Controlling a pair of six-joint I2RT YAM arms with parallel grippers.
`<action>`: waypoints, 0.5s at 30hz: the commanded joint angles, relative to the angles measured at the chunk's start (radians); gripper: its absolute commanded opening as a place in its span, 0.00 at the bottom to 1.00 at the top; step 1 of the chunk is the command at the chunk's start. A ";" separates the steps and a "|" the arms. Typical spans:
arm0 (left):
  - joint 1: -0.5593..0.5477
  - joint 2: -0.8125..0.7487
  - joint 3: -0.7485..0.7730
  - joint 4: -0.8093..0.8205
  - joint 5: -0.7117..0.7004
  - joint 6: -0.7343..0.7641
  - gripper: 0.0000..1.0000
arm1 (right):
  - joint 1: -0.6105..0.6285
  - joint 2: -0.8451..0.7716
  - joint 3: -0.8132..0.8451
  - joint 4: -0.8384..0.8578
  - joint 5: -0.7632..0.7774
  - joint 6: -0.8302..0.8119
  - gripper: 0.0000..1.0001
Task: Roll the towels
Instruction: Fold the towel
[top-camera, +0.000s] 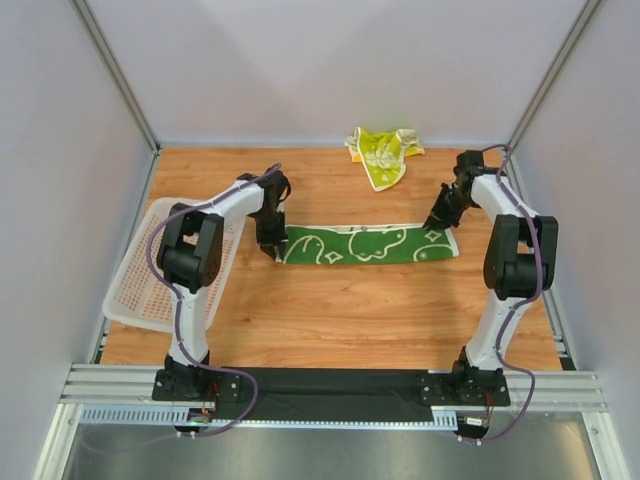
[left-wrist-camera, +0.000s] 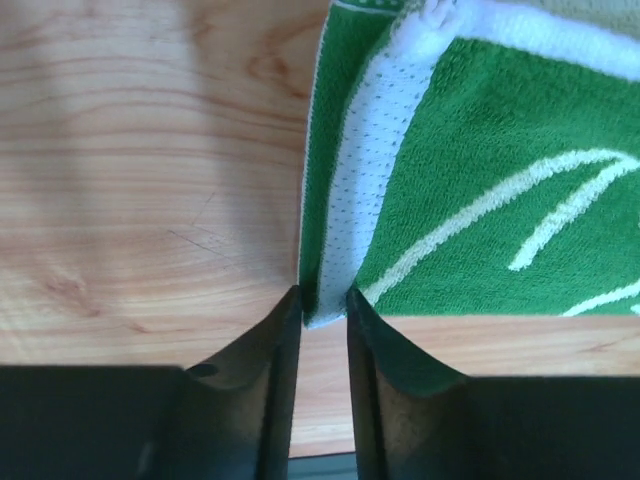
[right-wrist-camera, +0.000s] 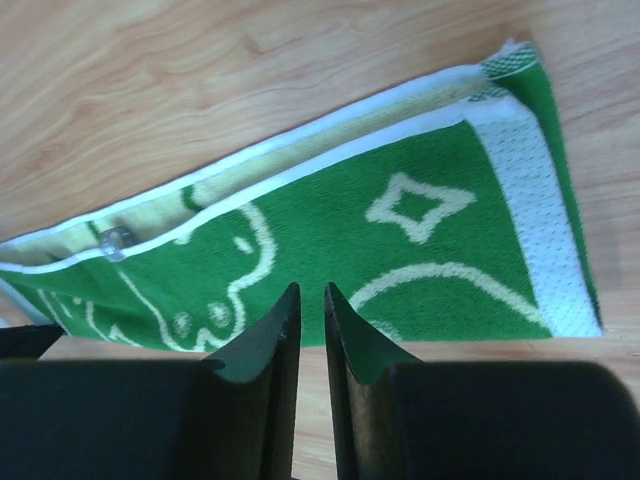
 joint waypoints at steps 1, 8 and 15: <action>0.000 0.009 0.014 -0.008 -0.030 -0.004 0.27 | -0.010 0.044 -0.009 0.033 0.033 -0.013 0.15; 0.003 -0.034 -0.048 -0.063 -0.110 -0.023 0.10 | -0.025 0.036 -0.098 -0.017 0.229 0.031 0.04; 0.014 -0.029 -0.075 -0.097 -0.142 -0.038 0.08 | -0.025 0.036 -0.184 -0.038 0.340 0.076 0.00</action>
